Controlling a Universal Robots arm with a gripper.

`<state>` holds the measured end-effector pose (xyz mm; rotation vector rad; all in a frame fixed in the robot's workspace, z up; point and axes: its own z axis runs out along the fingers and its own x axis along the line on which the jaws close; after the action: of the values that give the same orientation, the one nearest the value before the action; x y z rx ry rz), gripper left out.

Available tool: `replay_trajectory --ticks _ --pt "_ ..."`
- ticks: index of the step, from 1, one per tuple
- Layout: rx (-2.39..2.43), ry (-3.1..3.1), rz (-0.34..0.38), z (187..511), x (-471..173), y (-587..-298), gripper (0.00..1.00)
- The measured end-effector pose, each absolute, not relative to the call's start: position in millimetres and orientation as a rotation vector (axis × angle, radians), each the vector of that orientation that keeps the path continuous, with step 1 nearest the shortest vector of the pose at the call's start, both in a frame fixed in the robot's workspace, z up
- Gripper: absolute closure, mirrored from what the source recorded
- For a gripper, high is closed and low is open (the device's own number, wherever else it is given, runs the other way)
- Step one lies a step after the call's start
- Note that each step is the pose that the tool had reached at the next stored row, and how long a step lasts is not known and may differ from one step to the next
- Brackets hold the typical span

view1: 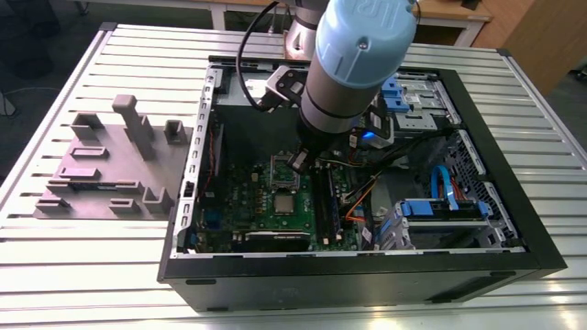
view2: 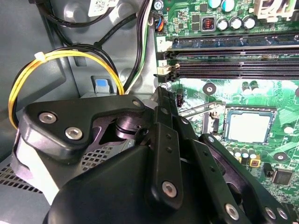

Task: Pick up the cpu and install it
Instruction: 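Close the cpu cover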

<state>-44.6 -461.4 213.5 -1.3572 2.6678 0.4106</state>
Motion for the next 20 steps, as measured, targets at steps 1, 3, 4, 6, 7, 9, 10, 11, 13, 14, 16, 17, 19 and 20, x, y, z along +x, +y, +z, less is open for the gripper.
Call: replay_trajectory --ticks 1,3,4,6,7,9,10,11,13,14,16,17,19,20 --pt "-1.357 2.668 0.410 213.8 -44.6 -461.4 0.90" --pt "-1.358 2.669 0.408 214.6 -44.6 -461.4 0.90" --pt "-1.358 2.670 0.406 215.0 -44.6 -461.4 0.90" --pt "-1.360 2.674 0.396 215.3 -44.6 -461.4 0.90" --pt "-1.361 2.676 0.393 215.2 -44.6 -461.4 0.90" --pt "-1.362 2.677 0.390 215.3 -44.6 -461.5 0.90" --pt "-1.362 2.678 0.388 215.3 -44.6 -461.4 0.90" --pt "-1.363 2.679 0.385 215.3 -44.6 -461.4 0.90" --pt "-1.365 2.684 0.375 215.5 -44.6 -461.4 0.90" --pt "-1.366 2.686 0.369 215.6 -44.6 -461.4 0.90" --pt "-1.368 2.690 0.360 216.2 -44.6 -461.4 0.90" --pt "-1.369 2.692 0.357 216.7 -44.6 -461.5 0.90" --pt "-1.369 2.693 0.353 218.0 -44.6 -461.5 0.90" --pt "-1.370 2.694 0.352 218.7 -44.6 -461.5 0.90"
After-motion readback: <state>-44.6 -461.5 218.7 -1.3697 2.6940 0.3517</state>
